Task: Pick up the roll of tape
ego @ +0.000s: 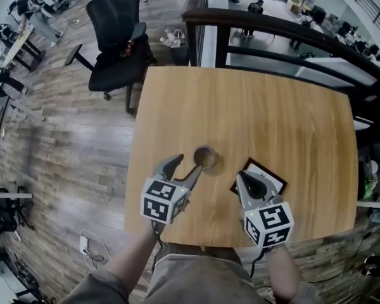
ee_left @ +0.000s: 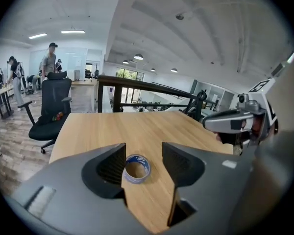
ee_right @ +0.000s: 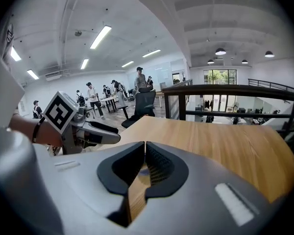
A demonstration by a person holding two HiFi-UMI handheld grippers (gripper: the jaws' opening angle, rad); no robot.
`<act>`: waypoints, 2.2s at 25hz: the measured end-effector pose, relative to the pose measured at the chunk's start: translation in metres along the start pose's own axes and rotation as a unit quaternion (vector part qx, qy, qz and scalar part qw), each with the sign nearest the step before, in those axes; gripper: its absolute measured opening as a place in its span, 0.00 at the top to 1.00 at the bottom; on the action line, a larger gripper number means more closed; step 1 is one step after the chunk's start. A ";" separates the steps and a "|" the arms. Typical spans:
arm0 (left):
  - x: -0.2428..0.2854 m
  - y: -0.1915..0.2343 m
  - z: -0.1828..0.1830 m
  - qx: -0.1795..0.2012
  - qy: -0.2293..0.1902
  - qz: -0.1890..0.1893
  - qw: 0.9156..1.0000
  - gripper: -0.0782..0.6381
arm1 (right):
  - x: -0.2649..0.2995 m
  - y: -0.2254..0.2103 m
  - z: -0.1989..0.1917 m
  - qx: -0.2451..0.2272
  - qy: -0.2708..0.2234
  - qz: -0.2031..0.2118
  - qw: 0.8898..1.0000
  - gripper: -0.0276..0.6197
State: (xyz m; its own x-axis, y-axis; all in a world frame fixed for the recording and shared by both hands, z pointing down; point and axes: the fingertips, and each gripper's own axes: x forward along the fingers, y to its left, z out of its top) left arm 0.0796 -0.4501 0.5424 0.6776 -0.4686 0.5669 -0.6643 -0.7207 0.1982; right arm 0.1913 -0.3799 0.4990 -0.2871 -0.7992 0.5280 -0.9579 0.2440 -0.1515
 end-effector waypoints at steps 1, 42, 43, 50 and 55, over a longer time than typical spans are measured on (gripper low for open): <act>0.007 0.004 -0.007 -0.007 0.005 0.000 1.000 0.57 | 0.007 -0.003 -0.008 0.003 0.008 -0.002 1.000 0.93; 0.077 0.033 -0.090 -0.111 0.081 -0.026 0.990 0.83 | 0.061 -0.007 -0.071 0.046 0.070 -0.015 0.996 0.93; 0.072 0.033 -0.082 -0.107 0.073 -0.027 0.991 0.83 | 0.058 -0.007 -0.065 0.046 0.065 -0.015 0.997 0.93; 0.012 0.030 -0.015 -0.060 -0.004 -0.033 0.998 0.83 | 0.018 0.004 -0.002 0.023 0.000 -0.024 0.999 0.93; -0.039 0.019 0.035 -0.027 -0.059 -0.034 0.997 0.83 | -0.024 0.016 0.052 -0.004 -0.061 -0.035 0.998 0.93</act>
State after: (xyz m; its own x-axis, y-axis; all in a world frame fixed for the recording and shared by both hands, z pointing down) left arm 0.0518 -0.4632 0.4961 0.7525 -0.4780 0.4530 -0.6285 -0.7267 0.2773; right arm 0.1822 -0.3853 0.4407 -0.2197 -0.8755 0.4305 -0.9754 0.1902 -0.1111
